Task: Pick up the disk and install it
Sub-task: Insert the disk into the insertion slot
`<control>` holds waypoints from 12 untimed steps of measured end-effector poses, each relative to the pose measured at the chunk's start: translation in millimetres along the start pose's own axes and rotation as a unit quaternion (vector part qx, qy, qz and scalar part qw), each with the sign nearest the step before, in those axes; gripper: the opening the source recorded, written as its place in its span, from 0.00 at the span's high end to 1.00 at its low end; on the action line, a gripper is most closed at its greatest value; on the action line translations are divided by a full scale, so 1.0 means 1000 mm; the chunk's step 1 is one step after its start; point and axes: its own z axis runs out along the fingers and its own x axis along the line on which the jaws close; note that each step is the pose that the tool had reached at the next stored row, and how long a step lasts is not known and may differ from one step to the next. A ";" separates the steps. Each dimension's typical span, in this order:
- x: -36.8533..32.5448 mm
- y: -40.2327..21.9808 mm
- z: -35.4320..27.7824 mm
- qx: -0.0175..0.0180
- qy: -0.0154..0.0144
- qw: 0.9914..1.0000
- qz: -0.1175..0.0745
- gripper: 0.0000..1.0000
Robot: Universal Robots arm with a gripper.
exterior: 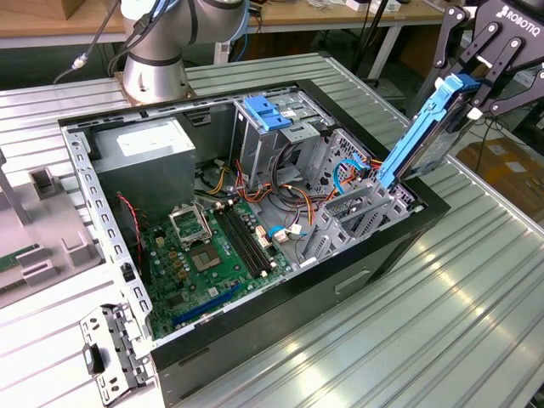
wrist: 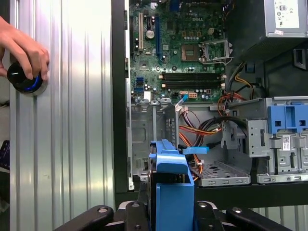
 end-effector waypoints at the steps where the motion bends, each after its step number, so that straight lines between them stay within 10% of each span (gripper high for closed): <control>1: 0.0004 0.0015 0.0008 0.000 0.000 1.000 0.000 0.64; 4: 0.0008 0.0037 0.0022 0.000 -0.001 1.000 -0.002 0.64; 9: 0.0001 0.0370 0.0183 0.000 -0.002 1.000 -0.006 0.64; 12: -0.0018 0.0399 0.0206 0.000 -0.002 1.000 -0.005 0.64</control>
